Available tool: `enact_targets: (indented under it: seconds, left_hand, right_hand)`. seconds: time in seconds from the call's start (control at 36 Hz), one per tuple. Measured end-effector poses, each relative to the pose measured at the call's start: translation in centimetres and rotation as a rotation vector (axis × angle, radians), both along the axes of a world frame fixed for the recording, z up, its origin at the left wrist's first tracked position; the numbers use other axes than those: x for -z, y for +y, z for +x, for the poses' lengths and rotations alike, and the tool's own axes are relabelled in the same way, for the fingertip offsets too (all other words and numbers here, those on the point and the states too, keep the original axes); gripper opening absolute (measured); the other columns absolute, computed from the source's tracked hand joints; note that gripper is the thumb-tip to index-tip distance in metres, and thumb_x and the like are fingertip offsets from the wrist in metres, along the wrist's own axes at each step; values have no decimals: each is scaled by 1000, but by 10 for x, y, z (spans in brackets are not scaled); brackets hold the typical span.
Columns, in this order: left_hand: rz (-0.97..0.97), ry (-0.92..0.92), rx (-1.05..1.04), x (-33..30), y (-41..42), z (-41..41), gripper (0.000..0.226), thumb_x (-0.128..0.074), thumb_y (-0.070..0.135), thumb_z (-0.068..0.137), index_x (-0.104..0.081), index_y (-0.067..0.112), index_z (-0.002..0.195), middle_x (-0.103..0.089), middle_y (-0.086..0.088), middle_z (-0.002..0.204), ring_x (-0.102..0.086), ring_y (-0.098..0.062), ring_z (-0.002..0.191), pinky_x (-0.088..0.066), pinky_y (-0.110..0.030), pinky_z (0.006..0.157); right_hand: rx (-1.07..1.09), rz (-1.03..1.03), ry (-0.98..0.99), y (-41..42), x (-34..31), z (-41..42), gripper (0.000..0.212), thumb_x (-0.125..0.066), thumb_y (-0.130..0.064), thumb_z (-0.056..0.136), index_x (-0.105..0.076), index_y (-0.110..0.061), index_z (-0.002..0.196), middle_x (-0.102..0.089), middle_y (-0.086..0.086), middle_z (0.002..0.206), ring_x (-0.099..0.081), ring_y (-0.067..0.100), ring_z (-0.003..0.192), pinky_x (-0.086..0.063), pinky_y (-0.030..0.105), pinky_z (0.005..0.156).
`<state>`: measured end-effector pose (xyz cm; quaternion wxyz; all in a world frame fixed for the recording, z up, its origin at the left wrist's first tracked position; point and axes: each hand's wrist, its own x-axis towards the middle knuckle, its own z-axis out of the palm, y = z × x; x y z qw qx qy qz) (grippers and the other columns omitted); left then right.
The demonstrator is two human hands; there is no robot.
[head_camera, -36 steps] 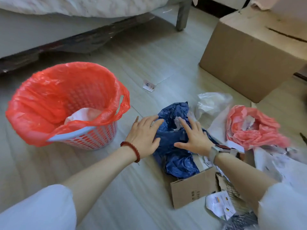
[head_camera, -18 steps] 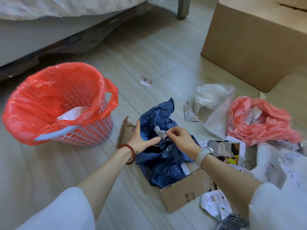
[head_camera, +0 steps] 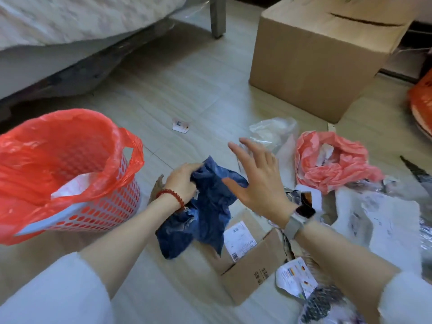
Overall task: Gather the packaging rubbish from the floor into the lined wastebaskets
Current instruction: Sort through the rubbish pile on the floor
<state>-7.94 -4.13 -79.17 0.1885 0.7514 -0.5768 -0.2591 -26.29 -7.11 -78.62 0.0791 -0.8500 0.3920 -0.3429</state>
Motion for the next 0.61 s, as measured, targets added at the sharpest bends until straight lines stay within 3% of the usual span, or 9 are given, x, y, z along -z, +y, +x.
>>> enact_targets:
  seconds: [0.11, 0.14, 0.19, 0.25, 0.31, 0.39, 0.44, 0.56, 0.61]
  left_hand:
    - [-133, 517, -120, -19, -7, -12, 59, -34, -23, 75, -55, 19, 111, -59, -6, 110, -57, -18, 105, -50, -19, 77]
    - [-115, 698, -159, -25, -11, -13, 56, -34, -24, 77, -53, 20, 108, -60, -6, 104, -60, -18, 96, -54, -20, 69]
    - [-46, 1012, -172, -38, -16, -16, 47, -39, -22, 82, -50, 16, 106, -61, -6, 94, -65, -16, 76, -56, -23, 59]
    - [-12, 1188, -133, -49, -16, -15, 41, -40, -21, 83, -52, 12, 105, -62, -8, 88, -65, -14, 66, -56, -24, 57]
    - [-13, 1215, -110, -55, -14, -14, 39, -39, -19, 82, -55, 11, 101, -63, -8, 85, -64, -17, 71, -55, -25, 62]
    - [-171, 890, -36, -61, -12, -14, 30, -52, -2, 78, -57, 17, 100, -64, -3, 90, -60, -19, 85, -51, -27, 76]
    - [-239, 764, -59, -62, -12, -12, 32, -60, 22, 71, -58, 26, 102, -61, 2, 103, -56, -17, 100, -46, -26, 84]
    - [113, 957, -319, -55, -12, -7, 62, -48, 61, 82, -33, 37, 137, -27, 4, 149, -26, -23, 136, -23, -50, 105]
    - [280, 1228, -314, -46, -11, -8, 74, -52, 73, 69, -44, 35, 132, -39, 0, 145, -39, -26, 131, -34, -52, 103]
  right_hand:
    - [-104, 528, 273, -12, -6, 7, 102, -62, -67, 68, 9, -48, 139, 1, -3, 157, 8, 23, 144, -7, 55, 115]
    - [-163, 647, 185, -12, -3, 9, 105, -68, -63, 66, 7, -49, 139, -2, -2, 157, 2, 21, 145, -13, 52, 116]
    - [-303, 856, -152, -10, 0, 17, 98, -77, -45, 66, -13, -44, 140, -30, 0, 149, -30, 13, 137, -34, 38, 110]
    - [-309, 1022, -335, -5, 4, 26, 86, -78, -33, 66, -30, -27, 138, -50, -2, 134, -50, 8, 121, -45, 29, 100]
    - [-165, 969, -371, 0, 9, 33, 68, -73, -29, 65, -47, -18, 126, -61, 1, 118, -59, 14, 110, -50, 37, 92]
    - [56, 767, -386, 2, 3, 34, 34, -61, -6, 71, -55, -13, 103, -63, 5, 98, -60, 22, 92, -50, 41, 78]
    - [150, 698, -388, -2, -1, 29, 33, -54, 0, 77, -53, -15, 107, -60, 5, 101, -57, 22, 94, -47, 36, 76]
    - [221, 763, -672, -8, -15, 30, 32, -50, 0, 79, -52, -11, 108, -62, 3, 97, -61, 17, 90, -53, 36, 77]
    - [115, 861, -761, 1, -20, 40, 26, -48, 7, 80, -58, -11, 96, -66, 6, 93, -64, 14, 86, -55, 27, 72]
